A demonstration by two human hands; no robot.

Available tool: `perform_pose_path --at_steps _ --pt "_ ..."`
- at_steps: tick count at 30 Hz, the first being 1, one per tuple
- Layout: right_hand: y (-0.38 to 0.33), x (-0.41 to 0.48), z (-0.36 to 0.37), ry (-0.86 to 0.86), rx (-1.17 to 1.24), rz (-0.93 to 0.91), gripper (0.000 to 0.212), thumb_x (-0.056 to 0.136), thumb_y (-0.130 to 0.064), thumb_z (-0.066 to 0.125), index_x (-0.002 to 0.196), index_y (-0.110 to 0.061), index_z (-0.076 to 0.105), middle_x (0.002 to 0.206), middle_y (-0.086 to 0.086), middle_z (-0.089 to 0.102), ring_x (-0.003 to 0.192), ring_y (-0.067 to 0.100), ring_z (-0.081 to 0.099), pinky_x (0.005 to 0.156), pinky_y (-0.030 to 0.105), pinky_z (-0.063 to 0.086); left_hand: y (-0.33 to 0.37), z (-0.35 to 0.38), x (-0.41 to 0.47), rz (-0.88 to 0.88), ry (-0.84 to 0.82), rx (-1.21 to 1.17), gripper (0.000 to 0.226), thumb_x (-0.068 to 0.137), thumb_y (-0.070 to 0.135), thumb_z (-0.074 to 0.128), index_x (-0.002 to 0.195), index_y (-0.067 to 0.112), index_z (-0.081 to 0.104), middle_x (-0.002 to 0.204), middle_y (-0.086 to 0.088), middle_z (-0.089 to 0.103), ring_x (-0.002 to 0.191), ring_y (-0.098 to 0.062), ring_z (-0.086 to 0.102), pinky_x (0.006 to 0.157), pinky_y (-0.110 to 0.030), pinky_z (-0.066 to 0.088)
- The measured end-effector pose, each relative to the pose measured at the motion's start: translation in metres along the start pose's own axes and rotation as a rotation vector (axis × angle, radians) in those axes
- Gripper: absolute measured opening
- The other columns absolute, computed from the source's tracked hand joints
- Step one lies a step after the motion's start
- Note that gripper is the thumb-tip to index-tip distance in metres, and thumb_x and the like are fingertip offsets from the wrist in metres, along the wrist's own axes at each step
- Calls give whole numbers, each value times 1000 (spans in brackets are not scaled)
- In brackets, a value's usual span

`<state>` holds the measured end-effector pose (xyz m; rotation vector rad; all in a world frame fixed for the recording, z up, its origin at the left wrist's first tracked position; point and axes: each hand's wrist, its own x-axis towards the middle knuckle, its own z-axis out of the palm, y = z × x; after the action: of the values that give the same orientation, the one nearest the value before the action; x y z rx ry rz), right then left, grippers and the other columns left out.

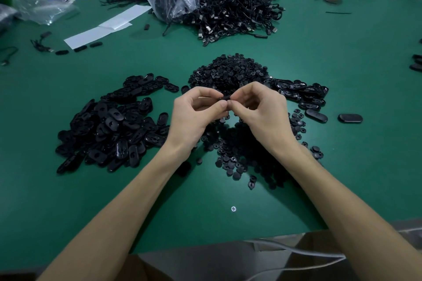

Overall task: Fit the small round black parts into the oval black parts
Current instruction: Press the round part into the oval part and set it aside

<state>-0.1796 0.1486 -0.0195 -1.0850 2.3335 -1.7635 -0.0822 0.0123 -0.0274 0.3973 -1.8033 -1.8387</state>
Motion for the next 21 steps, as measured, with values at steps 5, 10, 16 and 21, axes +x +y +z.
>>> perform_pose_path --at_steps 5,10,16,21 --pt "1 1 -3 24 54 65 22 84 -28 86 92 -17 68 80 -6 70 70 5 61 65 20 49 0 0 1 57 -38 -6 17 94 3 75 110 2 74 99 -14 79 96 -29 78 88 -37 63" --pt "1 5 -8 -72 291 147 19 85 -20 85 96 -12 72 81 -1 72 69 8 61 66 23 49 6 -6 3 7 -128 -104 20 95 6 73 115 1 74 106 -18 78 102 -33 76 90 -35 61" --pt "4 6 -12 -149 461 209 18 81 -12 87 86 -2 73 69 11 69 57 15 55 54 25 46 8 -13 5 -7 -194 -13 21 93 8 77 113 1 73 97 -20 78 90 -31 78 82 -32 62" --pt "6 6 -12 -191 491 230 15 81 -10 86 85 0 75 69 9 71 58 15 61 54 27 49 10 -16 6 14 -213 53 21 92 5 77 110 -3 72 94 -20 78 85 -31 78 80 -32 63"
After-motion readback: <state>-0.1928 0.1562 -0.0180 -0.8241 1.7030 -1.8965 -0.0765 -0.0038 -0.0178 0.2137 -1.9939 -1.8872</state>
